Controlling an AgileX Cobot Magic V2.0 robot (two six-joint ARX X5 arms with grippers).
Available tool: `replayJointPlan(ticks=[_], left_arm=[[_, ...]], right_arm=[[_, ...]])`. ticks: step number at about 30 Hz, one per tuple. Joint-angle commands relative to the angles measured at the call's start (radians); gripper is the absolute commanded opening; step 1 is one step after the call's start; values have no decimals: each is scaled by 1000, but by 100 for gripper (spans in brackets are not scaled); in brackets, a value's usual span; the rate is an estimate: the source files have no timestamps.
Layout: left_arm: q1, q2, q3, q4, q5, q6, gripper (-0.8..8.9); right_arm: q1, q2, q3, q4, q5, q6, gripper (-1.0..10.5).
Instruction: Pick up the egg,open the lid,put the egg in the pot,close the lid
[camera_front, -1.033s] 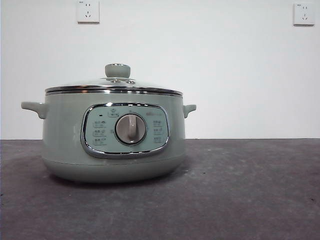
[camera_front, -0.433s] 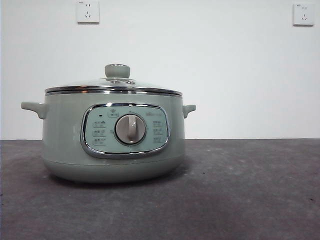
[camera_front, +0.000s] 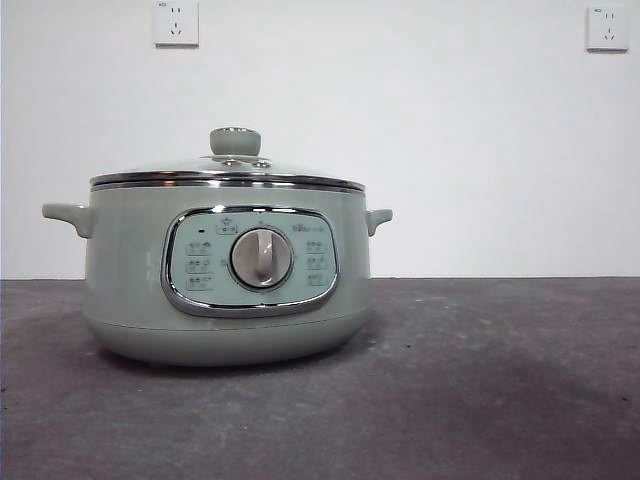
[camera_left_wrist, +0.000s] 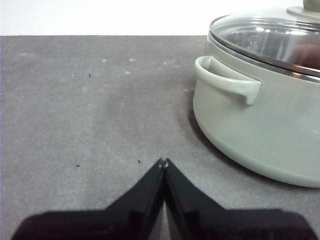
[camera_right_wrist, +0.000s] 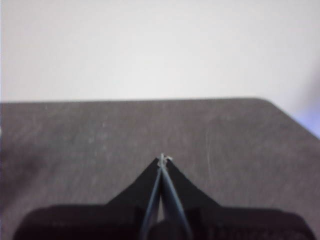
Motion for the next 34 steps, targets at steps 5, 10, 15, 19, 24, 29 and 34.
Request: replayJointPlan(ticks=[5, 10, 15, 19, 24, 29, 34], left_arm=[[3, 0, -9, 5, 3, -6, -3], [3, 0, -9, 6, 3, -6, -3], [3, 0, -9, 5, 3, -6, -3], [3, 0, -9, 5, 3, -6, -3], [3, 0, -9, 5, 3, -6, -3], [3, 0, -9, 5, 3, -6, -3], [3, 0, -9, 5, 3, -6, -3]], right_arm=[[-2, -62, -161, 49, 0, 18, 2], [-2, -95, -201, -14, 0, 76, 2], [-2, -95, -201, -22, -1, 76, 2], [-2, -95, -201, -22, 0, 76, 2], [-1, -95, -200, -23, 0, 76, 2], [-2, -95, -200, -23, 0, 76, 2], [-1, -95, -200, -23, 0, 76, 2]])
